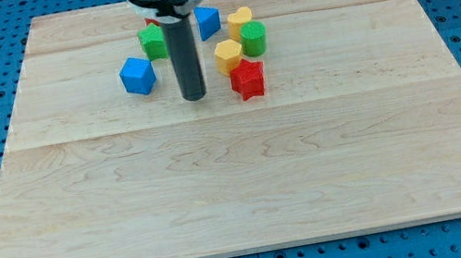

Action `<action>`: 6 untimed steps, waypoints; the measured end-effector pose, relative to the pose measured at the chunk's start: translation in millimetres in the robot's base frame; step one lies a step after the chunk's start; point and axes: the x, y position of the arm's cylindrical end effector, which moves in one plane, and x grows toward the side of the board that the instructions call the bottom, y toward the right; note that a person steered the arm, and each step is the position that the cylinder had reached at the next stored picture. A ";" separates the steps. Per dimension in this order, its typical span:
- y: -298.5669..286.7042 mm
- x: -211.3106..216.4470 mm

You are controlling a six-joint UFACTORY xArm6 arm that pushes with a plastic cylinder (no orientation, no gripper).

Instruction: Touch the bottom of the green star

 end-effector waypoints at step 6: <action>-114.2 -88.8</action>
